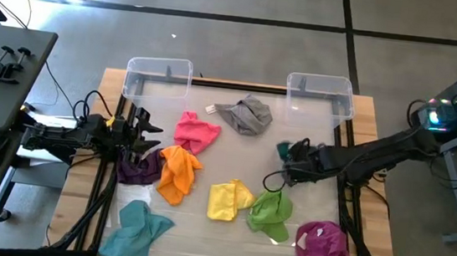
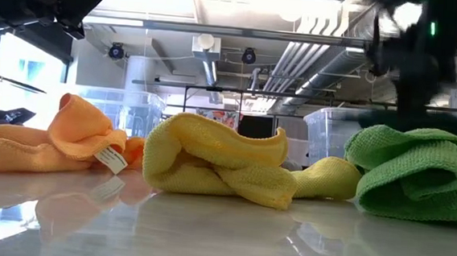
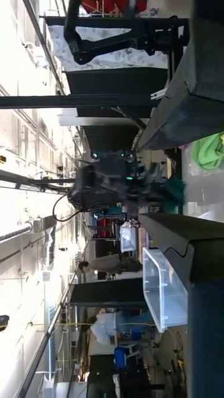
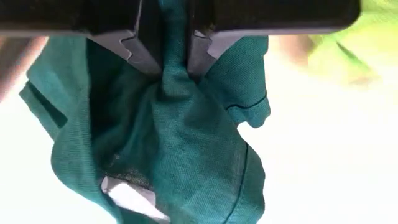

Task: Sort towels by color in basket
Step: Put the dark green kitchen towel into the right transparent bin, then put the gray kitchen towel into the right transparent bin

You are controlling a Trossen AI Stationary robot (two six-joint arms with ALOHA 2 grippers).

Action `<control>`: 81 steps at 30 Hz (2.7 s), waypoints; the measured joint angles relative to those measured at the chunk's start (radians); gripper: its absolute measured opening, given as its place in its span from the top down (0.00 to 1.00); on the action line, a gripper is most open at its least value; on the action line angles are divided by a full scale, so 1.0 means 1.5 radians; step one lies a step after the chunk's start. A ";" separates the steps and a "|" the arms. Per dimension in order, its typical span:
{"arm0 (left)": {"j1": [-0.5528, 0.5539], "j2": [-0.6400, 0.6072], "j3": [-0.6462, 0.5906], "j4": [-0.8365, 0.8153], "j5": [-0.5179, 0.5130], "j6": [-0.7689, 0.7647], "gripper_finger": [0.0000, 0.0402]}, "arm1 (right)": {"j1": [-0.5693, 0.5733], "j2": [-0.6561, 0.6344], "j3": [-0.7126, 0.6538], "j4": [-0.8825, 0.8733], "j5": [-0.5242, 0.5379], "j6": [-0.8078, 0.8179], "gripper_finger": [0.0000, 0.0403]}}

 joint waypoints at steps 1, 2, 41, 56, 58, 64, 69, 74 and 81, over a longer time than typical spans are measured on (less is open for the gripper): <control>0.000 0.000 0.000 0.000 0.000 0.000 0.60 | 0.012 -0.001 0.031 -0.036 0.042 0.014 0.92; 0.000 0.000 0.000 0.001 0.000 0.000 0.60 | 0.023 0.000 0.061 -0.071 0.083 0.021 0.92; 0.000 0.000 0.000 0.020 -0.002 -0.001 0.60 | -0.826 0.054 0.137 0.116 -0.133 -0.696 0.64; 0.000 0.000 0.000 0.020 -0.002 -0.018 0.60 | -0.695 -0.082 0.181 0.096 -0.108 -0.638 0.45; 0.000 0.000 0.000 0.019 -0.002 -0.018 0.60 | -0.631 -0.119 0.181 0.099 -0.095 -0.613 0.45; 0.000 0.000 0.000 0.010 -0.002 0.008 0.60 | -0.377 -0.190 0.156 0.150 -0.009 -0.543 0.45; 0.000 0.000 0.000 0.000 -0.005 0.021 0.60 | -0.174 -0.195 0.062 0.266 0.011 -0.520 0.45; 0.000 0.027 0.000 0.006 -0.020 0.036 0.60 | -0.021 -0.160 -0.052 0.382 -0.057 -0.525 0.45; -0.043 0.144 0.021 0.026 -0.103 0.018 0.60 | 0.080 -0.090 -0.171 0.523 0.019 -0.332 0.45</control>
